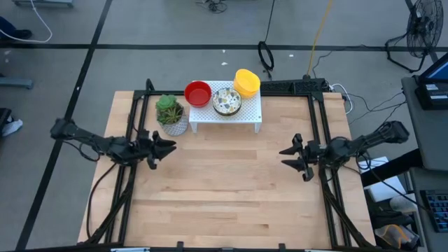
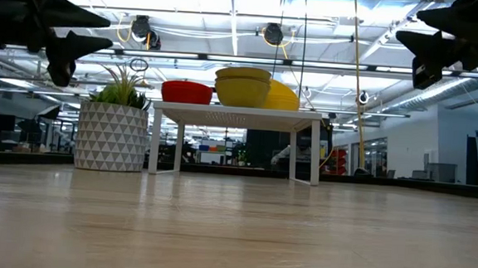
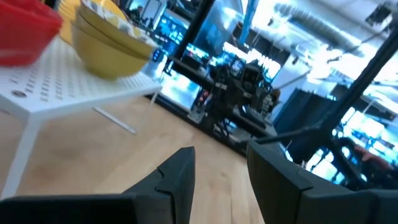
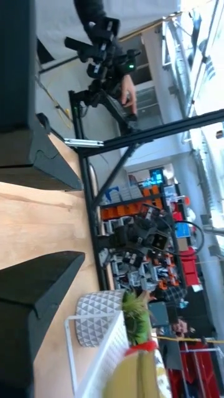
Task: Pick & Place Mini bowls
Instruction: Return to Home Position
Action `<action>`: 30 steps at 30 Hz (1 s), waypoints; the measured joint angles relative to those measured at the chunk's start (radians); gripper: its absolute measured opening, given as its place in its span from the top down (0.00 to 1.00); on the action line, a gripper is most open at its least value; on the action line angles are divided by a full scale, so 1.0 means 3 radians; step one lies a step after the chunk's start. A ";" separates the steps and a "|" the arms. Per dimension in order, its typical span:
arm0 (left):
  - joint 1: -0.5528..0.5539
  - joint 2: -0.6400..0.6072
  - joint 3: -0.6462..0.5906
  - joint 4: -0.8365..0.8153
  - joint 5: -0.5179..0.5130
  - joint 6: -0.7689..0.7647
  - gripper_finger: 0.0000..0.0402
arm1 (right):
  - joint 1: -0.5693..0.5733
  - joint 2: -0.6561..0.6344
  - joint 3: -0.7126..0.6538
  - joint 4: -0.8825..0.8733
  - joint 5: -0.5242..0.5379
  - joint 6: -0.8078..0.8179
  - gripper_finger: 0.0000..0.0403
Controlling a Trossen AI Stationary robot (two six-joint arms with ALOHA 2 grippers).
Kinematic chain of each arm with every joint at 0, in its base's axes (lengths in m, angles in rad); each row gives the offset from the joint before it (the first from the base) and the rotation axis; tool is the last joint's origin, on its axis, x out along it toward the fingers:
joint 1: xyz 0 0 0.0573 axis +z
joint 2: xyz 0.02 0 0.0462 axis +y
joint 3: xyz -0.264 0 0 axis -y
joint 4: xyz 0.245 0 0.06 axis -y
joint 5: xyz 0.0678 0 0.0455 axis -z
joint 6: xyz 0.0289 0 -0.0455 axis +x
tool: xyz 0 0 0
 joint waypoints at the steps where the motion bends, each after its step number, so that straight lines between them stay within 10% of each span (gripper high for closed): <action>1: 0.0026 -0.0036 0.0000 0.0000 0.0000 0.0000 0.63 | -0.0017 -0.0033 0.0000 0.0000 -0.0001 0.0000 0.61; 30: 0.0816 -0.0820 -0.0001 0.0000 -0.0010 0.0003 0.63 | -0.0675 -0.0554 -0.0001 0.0000 0.0002 0.0000 0.61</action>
